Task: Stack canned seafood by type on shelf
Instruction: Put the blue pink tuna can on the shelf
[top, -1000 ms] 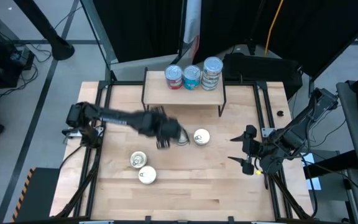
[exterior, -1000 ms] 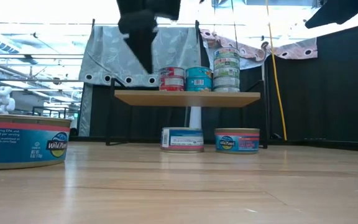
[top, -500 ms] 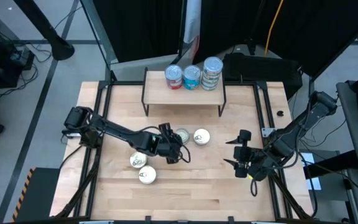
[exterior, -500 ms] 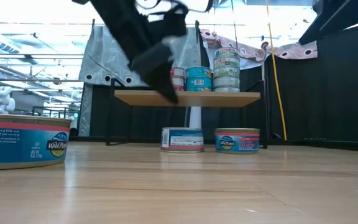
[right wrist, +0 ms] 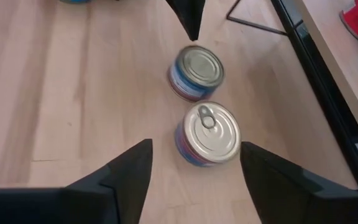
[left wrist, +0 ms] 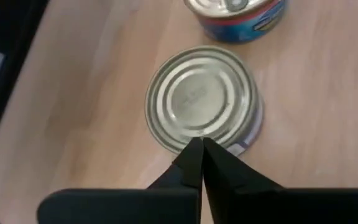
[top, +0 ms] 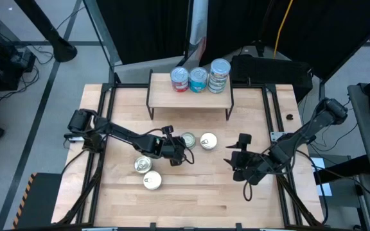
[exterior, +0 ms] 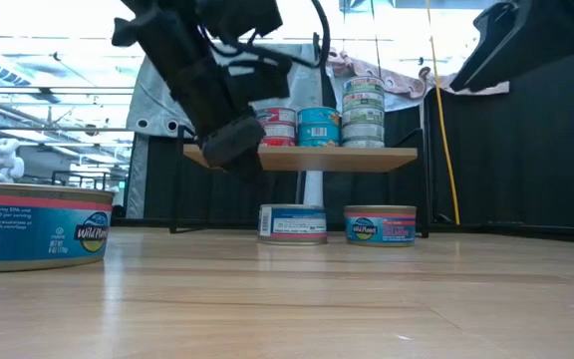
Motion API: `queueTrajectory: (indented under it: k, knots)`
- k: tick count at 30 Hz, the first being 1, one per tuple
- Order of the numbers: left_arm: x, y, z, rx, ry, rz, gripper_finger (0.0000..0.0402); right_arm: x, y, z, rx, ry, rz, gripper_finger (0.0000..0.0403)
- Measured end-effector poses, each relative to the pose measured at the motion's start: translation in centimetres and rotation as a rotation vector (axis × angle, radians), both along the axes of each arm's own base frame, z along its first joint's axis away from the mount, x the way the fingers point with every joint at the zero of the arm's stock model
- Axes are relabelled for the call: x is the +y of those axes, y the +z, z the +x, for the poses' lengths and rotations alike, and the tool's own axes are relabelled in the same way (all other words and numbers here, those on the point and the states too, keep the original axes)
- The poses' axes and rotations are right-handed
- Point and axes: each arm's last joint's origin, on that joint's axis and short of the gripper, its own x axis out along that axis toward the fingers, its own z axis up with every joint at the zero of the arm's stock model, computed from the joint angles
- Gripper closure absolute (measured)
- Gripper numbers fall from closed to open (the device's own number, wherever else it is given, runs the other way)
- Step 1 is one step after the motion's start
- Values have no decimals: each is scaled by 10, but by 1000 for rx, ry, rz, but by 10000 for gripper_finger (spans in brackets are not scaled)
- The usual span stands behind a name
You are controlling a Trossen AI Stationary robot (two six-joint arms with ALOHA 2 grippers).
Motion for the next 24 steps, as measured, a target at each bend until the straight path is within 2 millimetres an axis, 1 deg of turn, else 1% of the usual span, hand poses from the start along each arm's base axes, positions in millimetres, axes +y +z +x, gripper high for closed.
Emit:
queueTrajectory:
  k: [1, 5, 8, 16, 22, 24]
  knots:
    - [3, -2, -1, -2, 3, -6, 394, -1, -1, 2, 4, -8, -3, 172]
    - [10, -14, -4, -18, 13, -24, 392, -5, -5, 7, 27, -22, -21, 193]
    - [12, -17, -5, -38, 19, -27, 397, -6, -7, 10, 33, -22, -28, 208]
    - [12, -17, -4, -48, 9, -41, 398, -11, -6, 17, 26, -12, -24, 240]
    - [0, -11, -2, -54, -44, -40, 399, -13, -4, 21, 3, -14, -19, 252]
    - [1, -14, -1, -44, -53, -57, 399, -13, -3, 23, -5, -8, -22, 254]
